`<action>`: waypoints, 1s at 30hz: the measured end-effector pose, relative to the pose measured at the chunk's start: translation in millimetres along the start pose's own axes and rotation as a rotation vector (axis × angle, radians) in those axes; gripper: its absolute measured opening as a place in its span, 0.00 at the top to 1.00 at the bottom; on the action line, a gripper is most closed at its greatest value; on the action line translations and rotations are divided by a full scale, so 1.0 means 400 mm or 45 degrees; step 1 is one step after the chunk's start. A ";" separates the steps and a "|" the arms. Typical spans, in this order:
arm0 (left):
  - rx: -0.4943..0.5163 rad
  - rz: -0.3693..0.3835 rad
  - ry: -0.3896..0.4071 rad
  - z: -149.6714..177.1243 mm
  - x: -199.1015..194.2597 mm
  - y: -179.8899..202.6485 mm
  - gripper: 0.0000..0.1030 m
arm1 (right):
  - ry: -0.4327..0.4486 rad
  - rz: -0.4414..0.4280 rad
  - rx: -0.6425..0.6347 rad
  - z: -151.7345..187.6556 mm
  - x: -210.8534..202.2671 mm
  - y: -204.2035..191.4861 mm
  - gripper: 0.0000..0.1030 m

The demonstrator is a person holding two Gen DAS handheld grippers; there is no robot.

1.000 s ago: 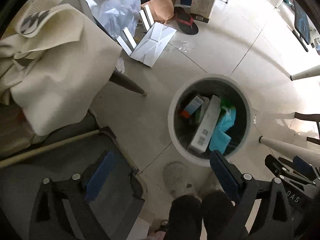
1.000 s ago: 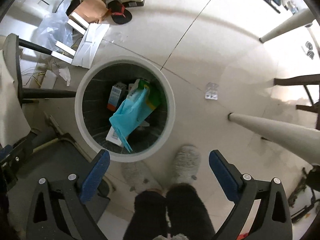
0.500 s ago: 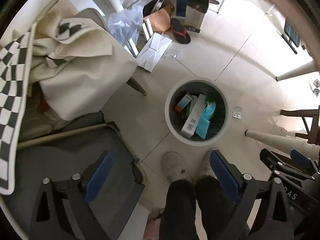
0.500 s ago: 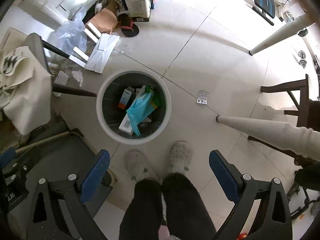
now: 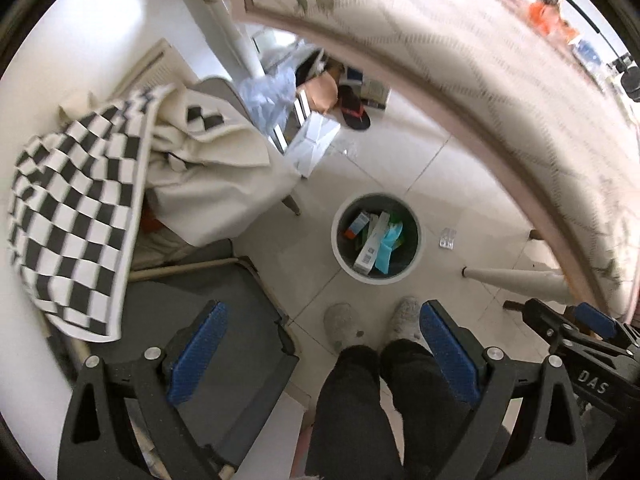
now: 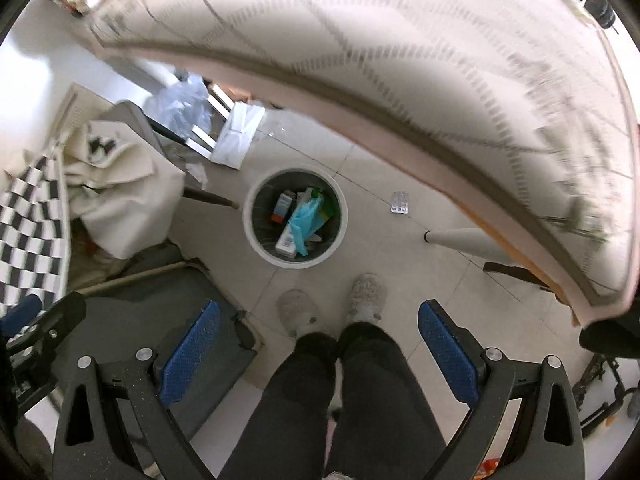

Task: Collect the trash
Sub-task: 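Move both empty grippers back toward the table, then grasp the orange snack bag with left gripper while right grasps white medicine box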

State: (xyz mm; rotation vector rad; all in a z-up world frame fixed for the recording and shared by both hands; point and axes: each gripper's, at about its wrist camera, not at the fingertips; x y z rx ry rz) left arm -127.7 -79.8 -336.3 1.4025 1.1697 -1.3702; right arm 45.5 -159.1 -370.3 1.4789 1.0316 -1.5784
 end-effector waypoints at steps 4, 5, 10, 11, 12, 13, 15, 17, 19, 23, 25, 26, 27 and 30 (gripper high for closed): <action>0.002 0.001 0.078 -0.050 -0.099 0.040 0.04 | 0.046 -0.060 0.071 -0.026 -0.120 0.029 0.02; 0.005 0.011 0.091 -0.073 -0.119 0.060 0.04 | 0.061 -0.075 0.097 -0.044 -0.153 0.047 0.02; 0.059 0.056 0.184 -0.217 -0.211 0.220 0.04 | 0.107 -0.075 0.203 -0.175 -0.266 0.188 0.02; 0.071 0.056 0.202 -0.246 -0.227 0.254 0.04 | 0.114 -0.071 0.221 -0.201 -0.279 0.215 0.02; 0.089 0.054 0.223 -0.284 -0.243 0.304 0.04 | 0.124 -0.068 0.244 -0.235 -0.297 0.257 0.02; 0.102 0.055 0.238 -0.311 -0.255 0.344 0.04 | 0.134 -0.064 0.269 -0.277 -0.319 0.307 0.02; 0.126 0.046 0.252 -0.390 -0.273 0.445 0.04 | 0.161 -0.060 0.322 -0.374 -0.365 0.416 0.02; 0.128 0.040 0.275 -0.477 -0.284 0.550 0.04 | 0.190 -0.045 0.360 -0.455 -0.401 0.521 0.02; 0.123 0.034 0.279 -0.565 -0.280 0.663 0.04 | 0.198 0.009 0.383 -0.560 -0.429 0.649 0.02; 0.109 -0.021 0.244 -0.713 -0.218 0.836 0.04 | 0.150 0.127 0.370 -0.790 -0.421 0.876 0.02; 0.095 -0.042 0.207 -0.785 -0.173 0.904 0.04 | 0.106 0.192 0.343 -0.891 -0.385 0.955 0.02; 0.093 -0.052 0.182 -0.822 -0.144 0.937 0.04 | 0.082 0.208 0.330 -0.950 -0.361 0.998 0.02; 0.089 -0.065 0.165 -0.850 -0.123 0.960 0.04 | 0.064 0.222 0.325 -0.986 -0.343 1.026 0.02; 0.077 -0.099 0.107 -0.933 -0.051 1.018 0.04 | 0.004 0.242 0.300 -1.106 -0.274 1.105 0.02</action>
Point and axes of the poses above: each gripper's, at about its wrist camera, not at the fingertips, and x roughly the way its jaws point, y to its right, z to its underside, and after that the axes turned 4 degrees about -y, right-handed
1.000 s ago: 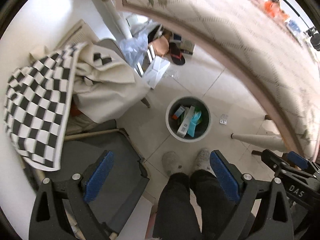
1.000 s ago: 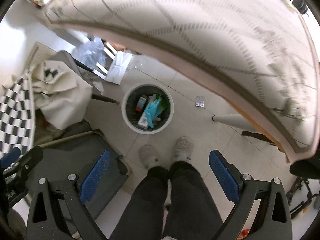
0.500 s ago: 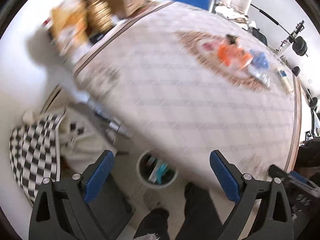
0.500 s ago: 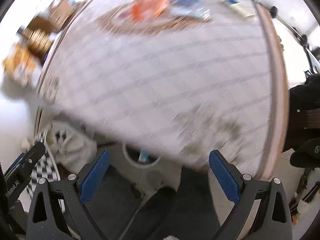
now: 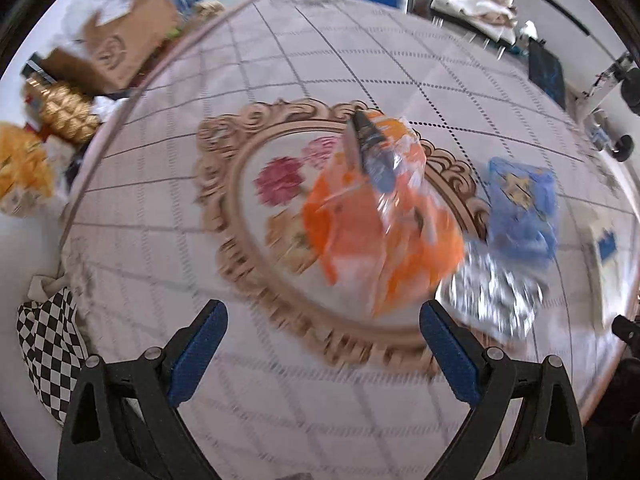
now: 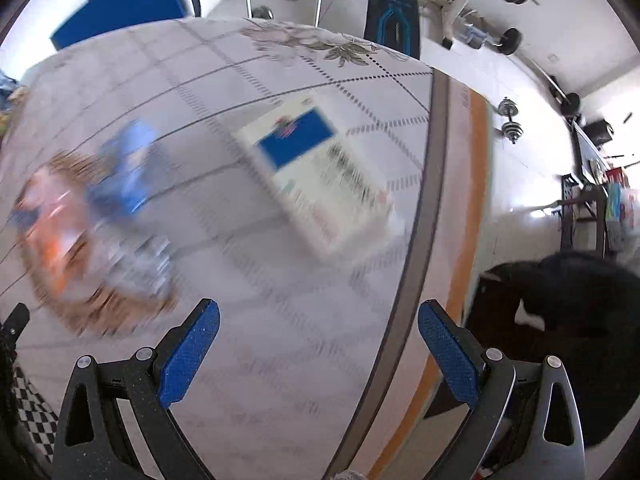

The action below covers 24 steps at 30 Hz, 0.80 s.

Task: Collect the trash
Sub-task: 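Grasp the orange snack bag with left gripper while right grasps white medicine box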

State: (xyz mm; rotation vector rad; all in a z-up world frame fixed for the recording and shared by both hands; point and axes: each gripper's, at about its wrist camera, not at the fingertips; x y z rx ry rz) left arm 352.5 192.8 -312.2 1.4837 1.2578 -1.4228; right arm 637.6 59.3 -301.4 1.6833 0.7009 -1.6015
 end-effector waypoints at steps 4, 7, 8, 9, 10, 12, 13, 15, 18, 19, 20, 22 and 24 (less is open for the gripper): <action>0.022 0.000 -0.058 -0.061 0.065 0.039 0.04 | -0.031 -0.006 -0.058 -0.121 0.073 0.023 0.02; 0.030 0.053 -0.090 -0.086 0.097 0.053 0.06 | -0.091 -0.110 -0.088 -0.175 0.121 0.028 0.00; 0.030 0.075 -0.094 -0.092 0.103 0.053 0.13 | -0.109 -0.174 -0.088 -0.187 0.132 0.029 0.00; 0.031 0.092 -0.097 -0.095 0.108 0.051 0.25 | -0.121 -0.212 -0.095 -0.197 0.142 0.026 0.00; 0.033 0.107 -0.099 -0.098 0.111 0.049 0.26 | -0.140 -0.211 -0.107 -0.204 0.158 0.021 0.00; 0.044 0.140 -0.076 -0.100 0.104 0.042 0.46 | -0.123 -0.187 -0.112 -0.202 0.162 0.013 0.00; 0.051 0.144 -0.066 -0.099 0.098 0.039 0.50 | -0.110 -0.168 -0.121 -0.199 0.162 0.005 0.00; 0.071 0.155 -0.048 -0.093 0.083 0.032 0.62 | -0.067 -0.151 -0.112 -0.188 0.152 -0.004 0.06; 0.110 0.151 -0.018 -0.073 0.053 0.016 0.71 | -0.041 -0.203 -0.077 -0.161 0.142 -0.013 0.10; 0.118 0.155 -0.010 -0.065 0.042 0.008 0.72 | -0.044 -0.197 -0.063 -0.147 0.139 -0.020 0.10; 0.129 0.153 0.005 -0.054 0.027 -0.002 0.73 | -0.042 -0.198 -0.058 -0.135 0.137 -0.025 0.10; 0.141 0.153 0.034 -0.028 -0.005 -0.019 0.73 | -0.022 -0.237 -0.020 -0.095 0.118 -0.038 0.10; 0.151 0.157 0.065 0.009 -0.038 -0.047 0.73 | 0.000 -0.267 0.013 -0.056 0.096 -0.053 0.10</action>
Point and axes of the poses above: each gripper's, at about its wrist camera, not at the fingertips, and x roughly the way its jaws point, y to its right, z to its underside, and after that the axes turned 4 degrees about -y, right-handed
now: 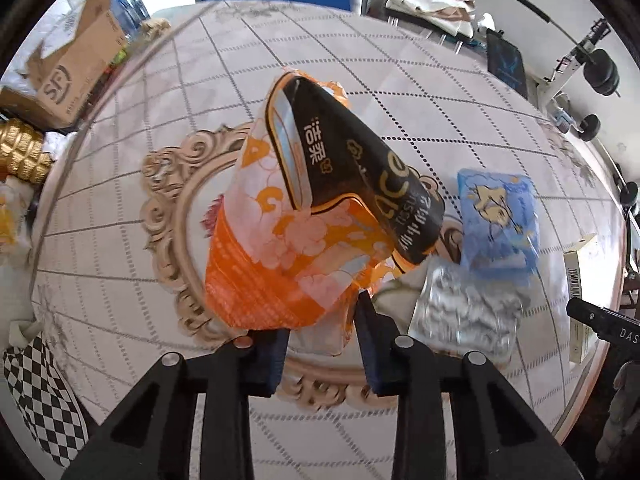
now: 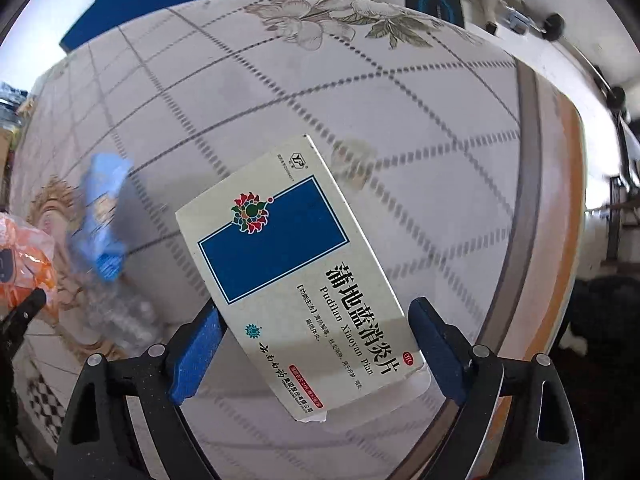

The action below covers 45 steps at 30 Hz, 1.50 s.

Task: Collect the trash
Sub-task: 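Grasp the orange snack bag with left gripper while right grasps white medicine box, then carry the snack bag and medicine box over the bin and release both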

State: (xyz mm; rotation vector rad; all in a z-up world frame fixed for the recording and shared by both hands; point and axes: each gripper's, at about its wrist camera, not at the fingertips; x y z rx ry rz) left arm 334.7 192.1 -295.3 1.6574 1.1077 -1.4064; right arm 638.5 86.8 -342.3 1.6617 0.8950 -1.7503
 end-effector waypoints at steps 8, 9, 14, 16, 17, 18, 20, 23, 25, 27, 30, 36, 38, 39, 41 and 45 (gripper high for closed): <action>0.072 0.067 0.136 0.169 -0.153 -0.093 0.80 | 0.137 -0.110 0.061 0.279 -0.106 -0.133 0.11; 0.081 0.079 0.155 0.202 -0.175 -0.111 0.80 | 0.153 -0.124 0.063 0.332 -0.123 -0.163 0.11; 0.134 0.130 0.224 0.348 -0.249 -0.203 0.80 | 0.227 -0.179 0.082 0.582 -0.188 -0.264 0.11; 0.151 0.144 0.239 0.406 -0.267 -0.246 0.80 | 0.246 -0.185 0.085 0.689 -0.205 -0.296 0.11; 0.161 0.154 0.242 0.441 -0.276 -0.270 0.80 | 0.251 -0.192 0.089 0.750 -0.206 -0.323 0.11; 0.174 0.162 0.240 0.473 -0.280 -0.291 0.80 | 0.253 -0.193 0.092 0.795 -0.203 -0.343 0.11; 0.197 0.175 0.228 0.547 -0.284 -0.338 0.80 | 0.246 -0.209 0.100 0.898 -0.189 -0.387 0.11; 0.217 0.184 0.183 0.644 -0.268 -0.403 0.80 | 0.214 -0.236 0.107 1.027 -0.151 -0.437 0.12; 0.222 0.192 0.138 0.704 -0.245 -0.442 0.80 | 0.168 -0.247 0.098 1.119 -0.107 -0.482 0.12; 0.203 0.194 0.076 0.771 -0.205 -0.492 0.80 | 0.116 -0.258 0.093 1.195 -0.062 -0.508 0.12; 0.151 0.204 -0.018 0.845 -0.137 -0.555 0.80 | 0.028 -0.272 0.082 1.290 0.020 -0.550 0.12; 0.027 0.204 -0.214 0.953 0.081 -0.646 0.80 | -0.174 -0.243 0.028 1.417 0.261 -0.619 0.12; -0.009 0.210 -0.273 0.967 0.188 -0.664 0.80 | -0.221 -0.215 0.019 1.437 0.362 -0.632 0.12; -0.021 0.223 -0.302 0.971 0.249 -0.671 0.80 | -0.236 -0.201 0.024 1.441 0.414 -0.635 0.12; -0.047 0.231 -0.355 0.971 0.363 -0.677 0.80 | -0.265 -0.187 0.053 1.443 0.522 -0.636 0.13; -0.103 0.300 -0.448 0.954 0.608 -0.682 0.79 | -0.294 -0.173 0.122 1.396 0.733 -0.627 0.13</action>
Point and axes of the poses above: each gripper's, at about its wrist camera, not at the fingertips, and x roughly the way its jaws point, y to its right, z to its underside, and after that the axes turned 4 degrees about -y, right-handed
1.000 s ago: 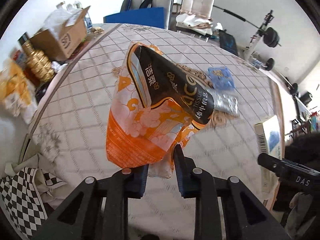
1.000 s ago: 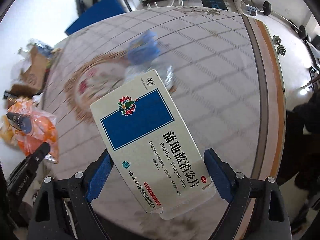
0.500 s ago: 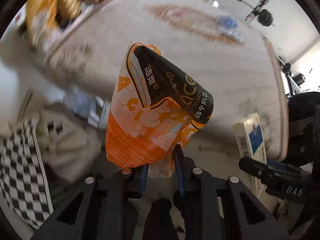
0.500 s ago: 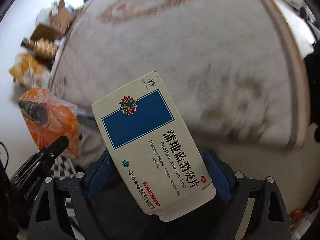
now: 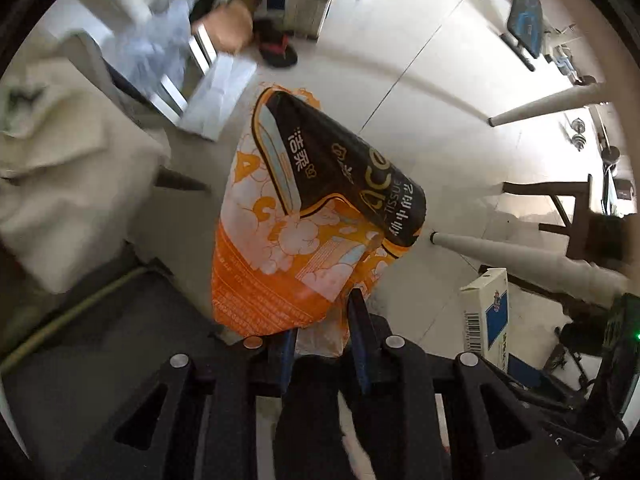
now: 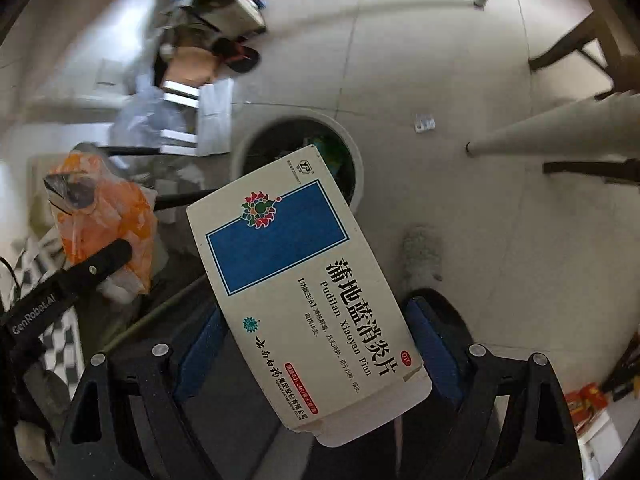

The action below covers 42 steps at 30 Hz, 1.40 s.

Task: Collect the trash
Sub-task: 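Carry the snack bag and medicine box over the bin and release both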

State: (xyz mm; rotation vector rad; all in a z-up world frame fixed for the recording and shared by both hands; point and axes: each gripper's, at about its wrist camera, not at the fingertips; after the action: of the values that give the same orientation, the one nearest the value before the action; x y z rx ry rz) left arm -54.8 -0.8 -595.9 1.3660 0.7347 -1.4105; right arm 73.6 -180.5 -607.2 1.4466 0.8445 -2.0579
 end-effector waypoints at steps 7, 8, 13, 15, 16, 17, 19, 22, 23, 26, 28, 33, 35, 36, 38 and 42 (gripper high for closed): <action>-0.043 0.107 -0.149 -0.126 0.286 -0.065 0.70 | 0.012 0.023 0.038 -0.215 0.244 0.031 0.13; -0.044 0.097 -0.158 -0.129 0.308 -0.071 0.53 | 0.010 0.020 0.042 -0.233 0.259 0.046 0.13; -0.123 0.121 -0.139 -0.128 0.338 -0.131 0.17 | -0.006 -0.018 0.068 -0.312 0.365 0.050 0.13; -0.152 0.080 -0.132 -0.114 0.332 -0.165 0.11 | -0.020 -0.044 0.090 -0.324 0.392 0.048 0.13; -0.160 0.043 -0.122 -0.106 0.326 -0.177 0.05 | -0.024 -0.057 0.099 -0.330 0.404 0.043 0.13; -0.165 -0.003 -0.103 -0.096 0.318 -0.189 0.02 | -0.036 -0.073 0.102 -0.336 0.417 0.035 0.13; -0.178 -0.073 -0.067 -0.075 0.305 -0.209 0.02 | -0.032 -0.084 0.097 -0.339 0.432 0.016 0.13; -0.186 -0.194 0.010 -0.042 0.283 -0.224 0.02 | -0.060 -0.127 0.053 -0.338 0.461 -0.016 0.13; -0.182 -0.226 0.020 -0.036 0.279 -0.226 0.02 | -0.064 -0.134 0.040 -0.333 0.466 -0.023 0.11; -0.178 -0.283 0.052 -0.002 0.266 -0.227 0.02 | -0.039 -0.114 -0.021 -0.307 0.453 -0.036 0.01; -0.180 -0.289 0.057 0.015 0.254 -0.216 0.02 | -0.025 -0.046 -0.070 -0.285 0.434 -0.038 0.01; -0.147 -0.299 0.057 0.055 0.200 -0.180 0.02 | 0.043 0.153 -0.148 -0.229 0.350 -0.044 0.01; -0.124 -0.308 0.061 0.076 0.165 -0.153 0.02 | 0.063 0.190 -0.161 -0.206 0.300 -0.046 0.01; -0.112 -0.303 0.063 0.086 0.144 -0.141 0.02 | 0.074 0.211 -0.169 -0.195 0.274 -0.046 0.01; -0.091 -0.302 0.068 0.104 0.104 -0.116 0.02 | 0.092 0.224 -0.181 -0.177 0.229 -0.048 0.01; -0.052 -0.292 0.072 0.142 0.020 -0.075 0.02 | 0.128 0.255 -0.221 -0.126 0.119 -0.064 0.02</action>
State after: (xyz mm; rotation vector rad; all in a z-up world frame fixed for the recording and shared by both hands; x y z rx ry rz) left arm -101.5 -45.2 -599.7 1.3266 0.9776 -1.5298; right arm 73.1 -128.0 -659.3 1.4833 0.8574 -1.7338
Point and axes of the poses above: each gripper's, at about its wrist camera, not at the fingertips, and x roughly the way its jaws point, y to its right, z to its underside, and after that the axes turned 4 degrees about -y, right-handed
